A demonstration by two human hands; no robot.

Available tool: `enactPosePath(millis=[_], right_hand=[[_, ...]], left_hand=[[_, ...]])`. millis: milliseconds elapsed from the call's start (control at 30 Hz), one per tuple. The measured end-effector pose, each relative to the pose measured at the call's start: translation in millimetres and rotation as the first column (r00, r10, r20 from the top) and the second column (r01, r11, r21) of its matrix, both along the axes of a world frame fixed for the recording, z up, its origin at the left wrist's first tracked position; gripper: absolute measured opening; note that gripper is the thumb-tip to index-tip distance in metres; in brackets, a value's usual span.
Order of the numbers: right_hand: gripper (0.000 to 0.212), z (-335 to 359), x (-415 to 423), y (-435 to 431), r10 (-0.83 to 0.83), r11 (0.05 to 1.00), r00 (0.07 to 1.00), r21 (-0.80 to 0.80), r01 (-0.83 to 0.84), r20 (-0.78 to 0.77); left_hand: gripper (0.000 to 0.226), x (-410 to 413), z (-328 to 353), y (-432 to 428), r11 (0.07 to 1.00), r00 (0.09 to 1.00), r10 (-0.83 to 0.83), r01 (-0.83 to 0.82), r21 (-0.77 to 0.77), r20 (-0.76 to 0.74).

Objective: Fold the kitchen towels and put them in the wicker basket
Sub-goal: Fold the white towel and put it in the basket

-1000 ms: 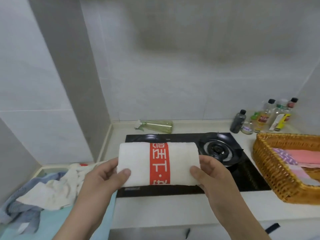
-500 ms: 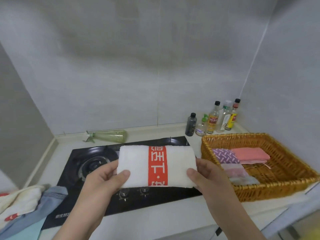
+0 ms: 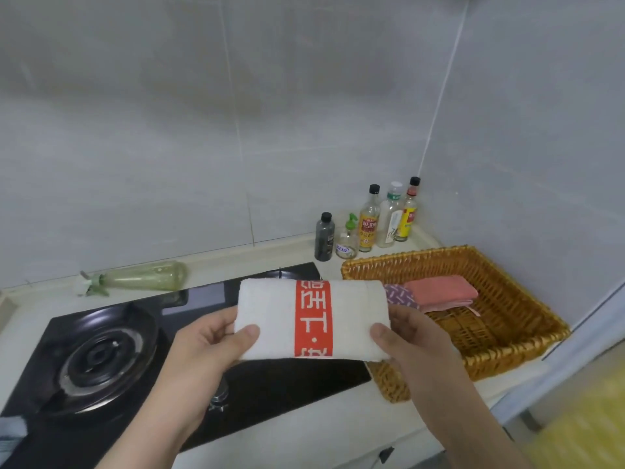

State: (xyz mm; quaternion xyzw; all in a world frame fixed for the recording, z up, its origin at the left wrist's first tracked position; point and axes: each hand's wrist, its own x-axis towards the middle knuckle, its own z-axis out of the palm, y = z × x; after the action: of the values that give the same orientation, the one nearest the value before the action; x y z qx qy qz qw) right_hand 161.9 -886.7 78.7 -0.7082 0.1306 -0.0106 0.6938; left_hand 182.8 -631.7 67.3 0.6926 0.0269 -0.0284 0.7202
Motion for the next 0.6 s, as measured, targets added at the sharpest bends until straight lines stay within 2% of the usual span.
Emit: enactPosePath(millis=[33,67,167,600], right_hand=[[0.017,-0.9,9.2,-6.9,0.001,1.000,1.000,-0.005,-0.001,-0.012],[0.018,-2.3,18.9,-13.7,0.002,1.000,1.000,-0.010,-0.002,-0.024],[0.017,-5.4,48.6,-32.1,-0.005,0.999,0.999,-0.046,0.004,-0.034],[0.020,-12.2,133.8,-86.5,0.004,0.996,0.992,-0.085,-0.015,-0.127]], left_hand=[[0.058,9.6,-2.5,-6.6,1.000,1.000,-0.003,0.003,-0.003,0.004],[0.059,19.3,-4.1,-13.5,1.000,1.000,-0.003,0.003,-0.001,-0.003],[0.032,50.5,-13.2,-31.8,1.000,1.000,0.016,-0.016,0.006,-0.014],[0.023,128.9,-32.0,-86.4,0.998,0.997,0.033,-0.030,0.056,-0.067]])
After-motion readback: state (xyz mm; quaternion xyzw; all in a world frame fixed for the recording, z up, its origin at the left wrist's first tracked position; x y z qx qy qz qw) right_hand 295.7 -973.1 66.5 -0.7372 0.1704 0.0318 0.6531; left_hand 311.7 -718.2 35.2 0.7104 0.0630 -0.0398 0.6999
